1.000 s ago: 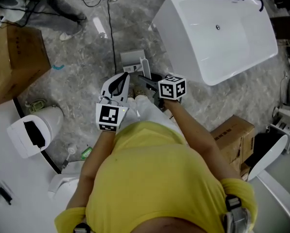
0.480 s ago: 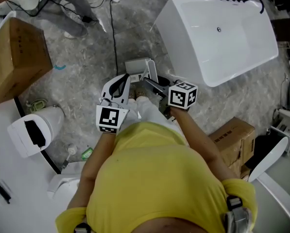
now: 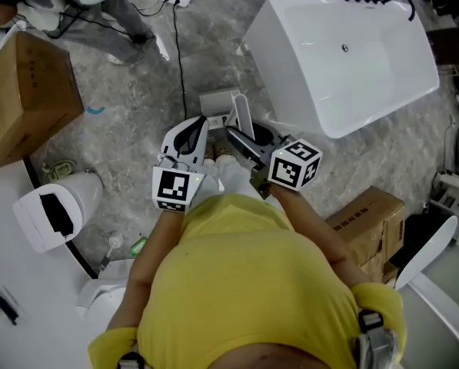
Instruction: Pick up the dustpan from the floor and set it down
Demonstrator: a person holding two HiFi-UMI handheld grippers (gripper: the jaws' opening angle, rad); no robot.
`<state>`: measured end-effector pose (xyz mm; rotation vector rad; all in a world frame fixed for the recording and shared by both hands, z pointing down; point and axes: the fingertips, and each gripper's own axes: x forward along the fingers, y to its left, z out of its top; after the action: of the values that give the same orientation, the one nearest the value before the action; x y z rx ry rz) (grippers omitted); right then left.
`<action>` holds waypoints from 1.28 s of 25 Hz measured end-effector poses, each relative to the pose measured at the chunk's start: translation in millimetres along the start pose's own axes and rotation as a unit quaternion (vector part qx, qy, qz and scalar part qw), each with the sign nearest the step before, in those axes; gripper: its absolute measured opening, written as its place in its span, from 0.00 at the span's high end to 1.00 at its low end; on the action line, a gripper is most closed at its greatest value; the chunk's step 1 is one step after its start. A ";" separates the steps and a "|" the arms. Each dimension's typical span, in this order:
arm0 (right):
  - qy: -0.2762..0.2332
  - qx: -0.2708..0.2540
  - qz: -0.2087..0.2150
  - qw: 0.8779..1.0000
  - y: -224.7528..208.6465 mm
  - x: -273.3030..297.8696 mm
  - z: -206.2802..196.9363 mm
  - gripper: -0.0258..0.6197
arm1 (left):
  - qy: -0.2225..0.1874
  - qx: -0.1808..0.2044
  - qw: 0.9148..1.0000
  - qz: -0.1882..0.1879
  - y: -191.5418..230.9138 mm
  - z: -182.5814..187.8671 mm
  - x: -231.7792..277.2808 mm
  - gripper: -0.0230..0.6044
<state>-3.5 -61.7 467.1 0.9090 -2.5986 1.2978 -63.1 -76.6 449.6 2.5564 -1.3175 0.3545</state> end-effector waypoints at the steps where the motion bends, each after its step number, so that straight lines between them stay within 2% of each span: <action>1: -0.005 -0.003 0.000 1.000 2.2 -0.1 4.5 0.67 | -0.002 0.000 1.000 0.000 0.6 1.6 -0.4 0.97; 9: -0.043 -0.029 0.011 0.999 20.2 -4.6 51.0 0.66 | -0.010 0.001 1.000 0.002 4.6 9.8 1.8 0.97; 16: -0.053 -0.053 0.021 0.997 27.5 -1.9 77.3 0.66 | -0.018 0.003 1.000 0.004 6.6 19.6 6.9 0.97; 24: -0.049 -0.050 0.024 0.997 22.3 11.7 79.1 0.66 | -0.019 -0.002 1.000 0.010 12.6 19.1 8.6 0.97; 32: -0.036 -0.027 0.009 0.999 -2.1 19.0 61.1 0.66 | -0.012 -0.006 1.000 0.015 15.1 14.5 15.5 0.97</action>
<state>-7.5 -117.7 436.3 0.9412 -2.6886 1.2138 -65.3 -101.5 442.5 2.5412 -1.3630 0.3218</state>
